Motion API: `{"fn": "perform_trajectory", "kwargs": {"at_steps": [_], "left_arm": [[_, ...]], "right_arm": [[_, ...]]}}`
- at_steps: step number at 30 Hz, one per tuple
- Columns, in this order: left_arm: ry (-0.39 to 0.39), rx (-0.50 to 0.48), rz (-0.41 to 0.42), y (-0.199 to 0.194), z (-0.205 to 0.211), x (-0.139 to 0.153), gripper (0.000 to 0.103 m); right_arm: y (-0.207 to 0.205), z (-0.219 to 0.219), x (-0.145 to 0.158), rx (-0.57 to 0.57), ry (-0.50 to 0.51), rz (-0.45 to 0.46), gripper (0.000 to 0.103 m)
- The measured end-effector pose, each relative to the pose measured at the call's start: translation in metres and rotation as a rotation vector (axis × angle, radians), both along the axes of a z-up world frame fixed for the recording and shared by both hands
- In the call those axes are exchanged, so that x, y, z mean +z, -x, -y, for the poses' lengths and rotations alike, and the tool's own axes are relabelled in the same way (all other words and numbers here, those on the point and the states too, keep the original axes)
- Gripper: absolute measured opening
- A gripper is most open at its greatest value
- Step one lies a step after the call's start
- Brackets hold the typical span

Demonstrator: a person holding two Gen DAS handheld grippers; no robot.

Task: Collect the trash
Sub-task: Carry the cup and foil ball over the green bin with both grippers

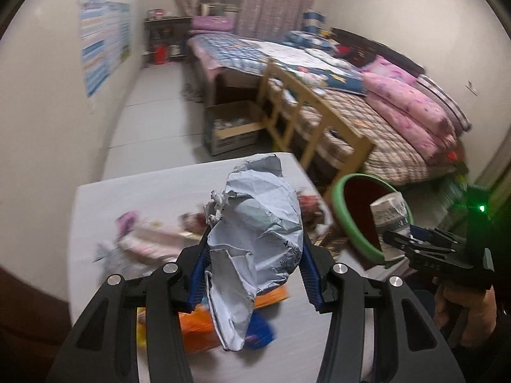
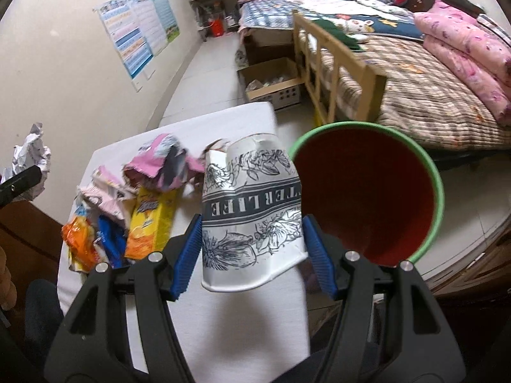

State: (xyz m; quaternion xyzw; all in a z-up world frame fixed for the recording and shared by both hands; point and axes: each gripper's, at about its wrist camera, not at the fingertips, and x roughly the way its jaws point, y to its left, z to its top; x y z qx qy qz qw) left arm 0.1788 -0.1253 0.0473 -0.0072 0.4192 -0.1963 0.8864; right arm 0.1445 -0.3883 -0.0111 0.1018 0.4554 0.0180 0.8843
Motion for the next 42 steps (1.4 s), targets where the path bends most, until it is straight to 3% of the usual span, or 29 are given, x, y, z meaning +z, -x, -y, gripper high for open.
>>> {"fn": "perform_trajectory", "kwargs": {"at_steps": [12, 23, 37, 42], "left_arm": [[0.034, -0.182, -0.050, -0.026, 0.093, -0.017, 0.046], [0.052, -0.252, -0.079, -0.062, 0.162, -0.035, 0.046], [0.036, -0.246, -0.131, -0.079, 0.189, -0.054, 0.047], [0.052, -0.306, -0.158, -0.084, 0.203, -0.060, 0.047]], "right_arm": [[-0.004, 0.064, 0.003, -0.106, 0.011, 0.000, 0.061], [-0.017, 0.108, -0.018, -0.184, 0.001, -0.034, 0.061], [-0.027, 0.126, -0.022, -0.172, -0.009, -0.035, 0.062], [-0.033, 0.128, -0.031, -0.172, -0.012, -0.056, 0.062]]}}
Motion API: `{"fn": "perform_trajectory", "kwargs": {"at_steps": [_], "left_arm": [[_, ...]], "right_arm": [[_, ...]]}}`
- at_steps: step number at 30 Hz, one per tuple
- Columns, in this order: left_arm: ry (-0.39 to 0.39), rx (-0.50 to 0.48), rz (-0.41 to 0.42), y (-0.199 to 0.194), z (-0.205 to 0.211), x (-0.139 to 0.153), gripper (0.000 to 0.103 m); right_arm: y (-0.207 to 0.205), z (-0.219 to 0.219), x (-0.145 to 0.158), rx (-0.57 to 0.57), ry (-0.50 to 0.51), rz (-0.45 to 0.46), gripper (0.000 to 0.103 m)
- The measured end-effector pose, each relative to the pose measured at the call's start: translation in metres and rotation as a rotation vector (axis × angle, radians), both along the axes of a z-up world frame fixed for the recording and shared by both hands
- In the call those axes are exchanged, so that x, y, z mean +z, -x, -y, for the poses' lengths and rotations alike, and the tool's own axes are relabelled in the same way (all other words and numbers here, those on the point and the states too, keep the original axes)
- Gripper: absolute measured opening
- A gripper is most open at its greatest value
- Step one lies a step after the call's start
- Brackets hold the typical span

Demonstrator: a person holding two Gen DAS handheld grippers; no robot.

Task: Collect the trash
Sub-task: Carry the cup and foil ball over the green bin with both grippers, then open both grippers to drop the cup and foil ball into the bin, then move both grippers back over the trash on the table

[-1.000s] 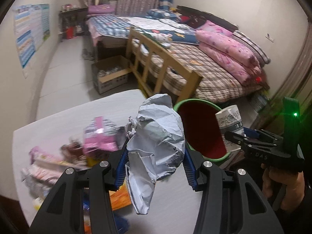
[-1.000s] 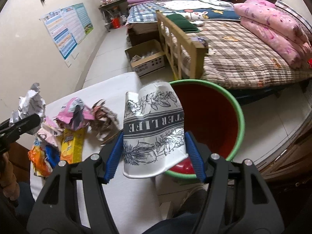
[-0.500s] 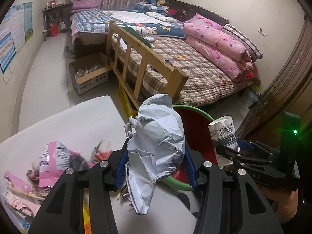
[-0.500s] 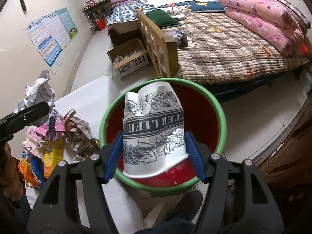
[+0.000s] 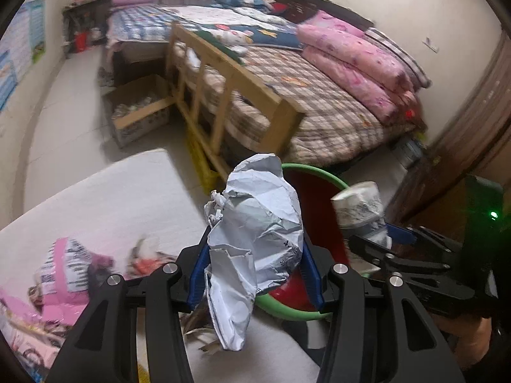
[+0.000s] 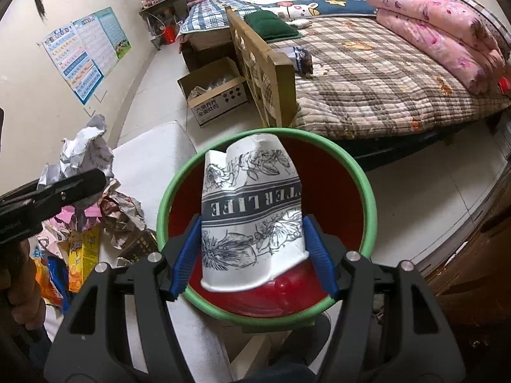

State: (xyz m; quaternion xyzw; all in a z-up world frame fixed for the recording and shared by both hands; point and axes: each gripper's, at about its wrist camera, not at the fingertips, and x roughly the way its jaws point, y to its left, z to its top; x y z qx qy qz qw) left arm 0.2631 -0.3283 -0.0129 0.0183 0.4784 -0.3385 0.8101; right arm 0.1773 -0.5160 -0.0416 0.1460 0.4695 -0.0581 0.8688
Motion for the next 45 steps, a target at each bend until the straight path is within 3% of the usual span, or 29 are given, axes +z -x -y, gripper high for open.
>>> {"fn": "perform_trajectory", "kwargs": {"at_steps": [5, 9, 11, 13, 15, 19, 23, 28, 37, 45], "left_arm": [[0.067, -0.092, -0.073, -0.006, 0.019, -0.005, 0.047], [0.044, -0.126, -0.075, -0.007, 0.033, -0.007, 0.048], [0.042, -0.139, -0.098, -0.011, 0.039, -0.010, 0.053], [0.037, -0.147, -0.105, -0.015, 0.043, -0.012, 0.056], [0.049, -0.139, -0.122, -0.020, 0.044, -0.013, 0.069], [0.097, -0.086, -0.125, -0.026, 0.036, -0.008, 0.083], [0.142, -0.058, -0.116, -0.024, 0.024, -0.002, 0.095], [0.163, -0.065, -0.108, -0.017, 0.013, 0.007, 0.095], [0.160, -0.014, 0.000, 0.010, -0.046, 0.040, 0.095], [0.119, 0.095, 0.072, 0.045, -0.136, 0.063, 0.095]], "right_arm": [[-0.001, 0.007, -0.004, -0.012, 0.001, -0.003, 0.063], [-0.002, 0.013, -0.008, -0.008, -0.001, -0.013, 0.065], [-0.002, 0.016, -0.010, -0.010, 0.003, -0.010, 0.066], [-0.003, 0.018, -0.012, -0.009, -0.003, -0.008, 0.077], [-0.002, 0.022, -0.012, -0.026, -0.002, 0.004, 0.086], [0.001, 0.025, -0.015, -0.033, -0.009, 0.008, 0.097], [0.003, 0.017, -0.016, -0.010, -0.003, 0.007, 0.098], [0.006, 0.009, -0.009, -0.006, 0.016, 0.017, 0.098], [0.011, -0.031, 0.017, 0.045, 0.047, 0.065, 0.098], [0.014, -0.096, 0.035, 0.148, 0.034, 0.105, 0.098]]}}
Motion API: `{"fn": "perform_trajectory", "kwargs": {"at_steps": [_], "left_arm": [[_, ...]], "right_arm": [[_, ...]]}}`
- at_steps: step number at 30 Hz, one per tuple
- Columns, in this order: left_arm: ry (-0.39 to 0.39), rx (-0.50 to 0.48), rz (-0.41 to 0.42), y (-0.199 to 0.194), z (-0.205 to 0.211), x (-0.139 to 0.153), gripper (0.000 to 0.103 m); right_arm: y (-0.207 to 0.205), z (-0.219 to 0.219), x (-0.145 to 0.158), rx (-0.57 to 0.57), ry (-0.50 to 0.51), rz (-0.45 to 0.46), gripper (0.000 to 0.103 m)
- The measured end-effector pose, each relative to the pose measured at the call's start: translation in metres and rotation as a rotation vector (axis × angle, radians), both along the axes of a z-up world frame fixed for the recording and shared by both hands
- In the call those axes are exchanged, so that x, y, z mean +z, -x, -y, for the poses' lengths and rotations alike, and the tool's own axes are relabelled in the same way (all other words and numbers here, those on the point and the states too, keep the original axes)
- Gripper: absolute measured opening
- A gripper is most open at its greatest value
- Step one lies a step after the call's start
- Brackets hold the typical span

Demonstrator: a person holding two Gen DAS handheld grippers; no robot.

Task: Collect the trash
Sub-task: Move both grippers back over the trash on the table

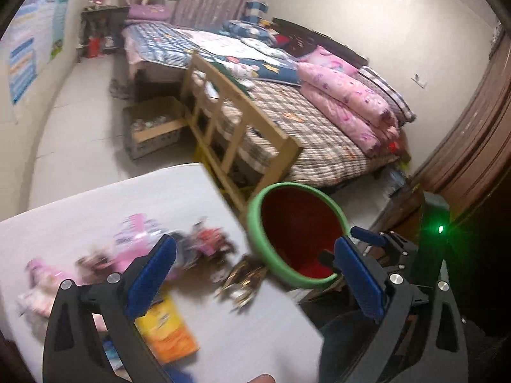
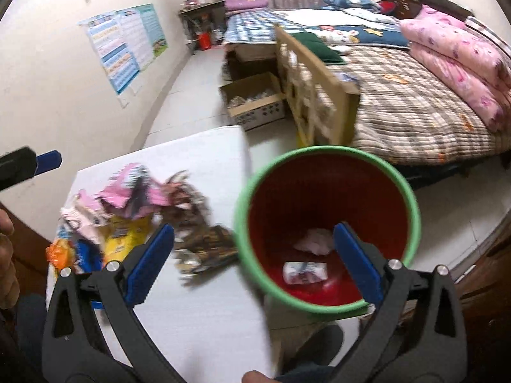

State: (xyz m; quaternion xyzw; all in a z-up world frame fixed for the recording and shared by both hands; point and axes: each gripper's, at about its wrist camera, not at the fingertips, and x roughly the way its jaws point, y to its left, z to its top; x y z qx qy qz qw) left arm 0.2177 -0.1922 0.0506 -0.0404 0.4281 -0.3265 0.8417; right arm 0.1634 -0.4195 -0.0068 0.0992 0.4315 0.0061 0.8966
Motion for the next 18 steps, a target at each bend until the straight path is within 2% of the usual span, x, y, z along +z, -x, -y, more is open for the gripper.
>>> {"fn": "perform_trajectory", "kwargs": {"at_steps": [11, 18], "left_arm": [[-0.065, 0.239, 0.000, 0.052, -0.129, -0.005, 0.095], [-0.065, 0.368, -0.040, 0.072, -0.195, -0.021, 0.095]], "right_arm": [[0.008, -0.089, 0.008, 0.139, 0.015, 0.015, 0.098], [0.010, -0.128, 0.009, 0.199, 0.034, 0.013, 0.098]]}}
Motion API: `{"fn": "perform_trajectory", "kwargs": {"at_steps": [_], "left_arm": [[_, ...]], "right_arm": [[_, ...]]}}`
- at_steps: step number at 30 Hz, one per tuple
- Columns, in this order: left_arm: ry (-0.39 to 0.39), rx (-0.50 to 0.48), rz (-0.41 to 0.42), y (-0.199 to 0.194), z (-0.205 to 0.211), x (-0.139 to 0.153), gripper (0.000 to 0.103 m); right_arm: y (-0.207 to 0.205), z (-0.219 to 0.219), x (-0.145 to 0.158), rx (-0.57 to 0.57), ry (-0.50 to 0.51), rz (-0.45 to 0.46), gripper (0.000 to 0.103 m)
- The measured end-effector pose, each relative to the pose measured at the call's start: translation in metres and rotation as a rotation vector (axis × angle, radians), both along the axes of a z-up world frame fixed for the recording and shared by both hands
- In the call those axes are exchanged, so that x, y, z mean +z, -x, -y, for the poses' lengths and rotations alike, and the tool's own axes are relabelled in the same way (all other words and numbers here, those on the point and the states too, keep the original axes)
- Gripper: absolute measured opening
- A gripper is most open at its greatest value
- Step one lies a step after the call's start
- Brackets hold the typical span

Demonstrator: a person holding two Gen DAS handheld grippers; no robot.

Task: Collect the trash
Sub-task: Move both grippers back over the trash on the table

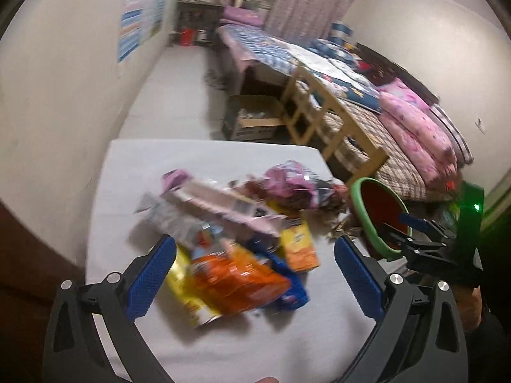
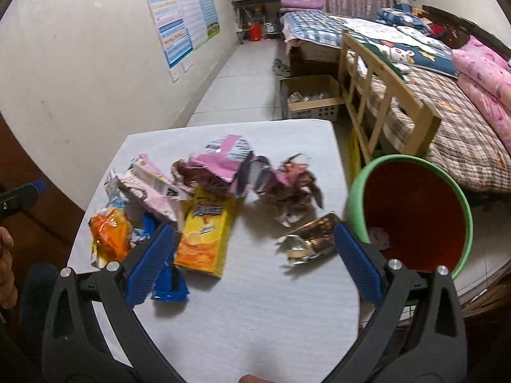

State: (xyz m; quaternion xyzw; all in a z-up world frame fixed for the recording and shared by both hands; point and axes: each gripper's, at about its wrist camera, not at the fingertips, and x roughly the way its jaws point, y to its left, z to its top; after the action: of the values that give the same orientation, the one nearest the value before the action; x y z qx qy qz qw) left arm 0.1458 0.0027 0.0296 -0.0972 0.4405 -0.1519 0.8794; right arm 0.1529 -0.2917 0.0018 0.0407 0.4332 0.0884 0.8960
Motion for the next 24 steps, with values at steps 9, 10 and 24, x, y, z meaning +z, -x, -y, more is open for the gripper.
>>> {"fn": "perform_trajectory", "kwargs": {"at_steps": [9, 10, 24], "left_arm": [[0.011, 0.108, -0.038, -0.002, -0.047, -0.019, 0.095], [0.012, 0.114, -0.042, -0.003, -0.049, -0.022, 0.095], [0.043, 0.177, -0.167, -0.020, -0.060, -0.076, 0.095]], "right_arm": [[-0.006, -0.018, 0.000, 0.019, 0.026, 0.001, 0.098], [-0.007, -0.019, -0.001, 0.019, 0.031, 0.000, 0.098], [-0.028, -0.013, -0.017, -0.001, 0.054, -0.025, 0.098]]}}
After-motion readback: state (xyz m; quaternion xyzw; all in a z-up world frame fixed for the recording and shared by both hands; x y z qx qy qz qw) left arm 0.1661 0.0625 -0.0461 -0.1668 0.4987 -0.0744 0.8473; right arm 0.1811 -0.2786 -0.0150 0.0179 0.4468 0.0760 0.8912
